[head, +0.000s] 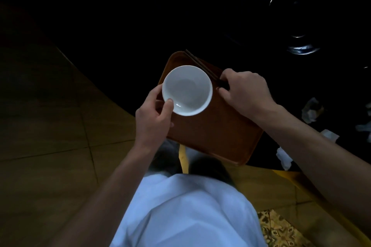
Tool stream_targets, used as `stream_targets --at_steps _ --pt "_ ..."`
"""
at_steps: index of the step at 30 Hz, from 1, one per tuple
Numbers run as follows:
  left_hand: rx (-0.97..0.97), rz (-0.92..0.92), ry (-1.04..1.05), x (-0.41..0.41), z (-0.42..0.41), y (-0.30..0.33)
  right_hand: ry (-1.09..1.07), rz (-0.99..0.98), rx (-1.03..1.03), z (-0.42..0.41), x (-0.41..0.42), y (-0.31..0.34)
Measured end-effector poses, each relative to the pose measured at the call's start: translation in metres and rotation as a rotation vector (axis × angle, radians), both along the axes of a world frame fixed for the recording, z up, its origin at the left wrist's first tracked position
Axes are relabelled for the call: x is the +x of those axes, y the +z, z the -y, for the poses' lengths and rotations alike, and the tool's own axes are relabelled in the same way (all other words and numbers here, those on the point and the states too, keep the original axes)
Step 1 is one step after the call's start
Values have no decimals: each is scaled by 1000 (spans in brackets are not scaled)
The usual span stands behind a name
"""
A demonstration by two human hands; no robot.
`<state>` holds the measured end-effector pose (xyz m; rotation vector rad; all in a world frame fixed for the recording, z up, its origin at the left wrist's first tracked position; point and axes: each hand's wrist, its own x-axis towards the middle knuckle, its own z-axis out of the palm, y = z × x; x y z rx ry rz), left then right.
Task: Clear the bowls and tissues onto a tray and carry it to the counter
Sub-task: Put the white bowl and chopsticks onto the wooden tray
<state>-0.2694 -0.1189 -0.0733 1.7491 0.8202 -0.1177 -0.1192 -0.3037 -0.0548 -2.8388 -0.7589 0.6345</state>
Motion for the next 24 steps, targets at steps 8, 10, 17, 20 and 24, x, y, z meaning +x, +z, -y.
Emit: stream_targets --at_steps 8,10,17,20,24 --pt "-22 -8 3 1 -4 -3 -84 39 197 5 -9 -17" --pt "-42 -5 26 1 -4 -1 -105 28 230 4 -11 -21" --pt "-32 -20 26 2 -4 4 -169 28 239 21 -16 -11" --pt "-58 -27 43 3 -3 5 -209 47 202 46 -22 -4" --pt "-106 -24 93 5 -3 5 -235 61 145 76 -26 -7"
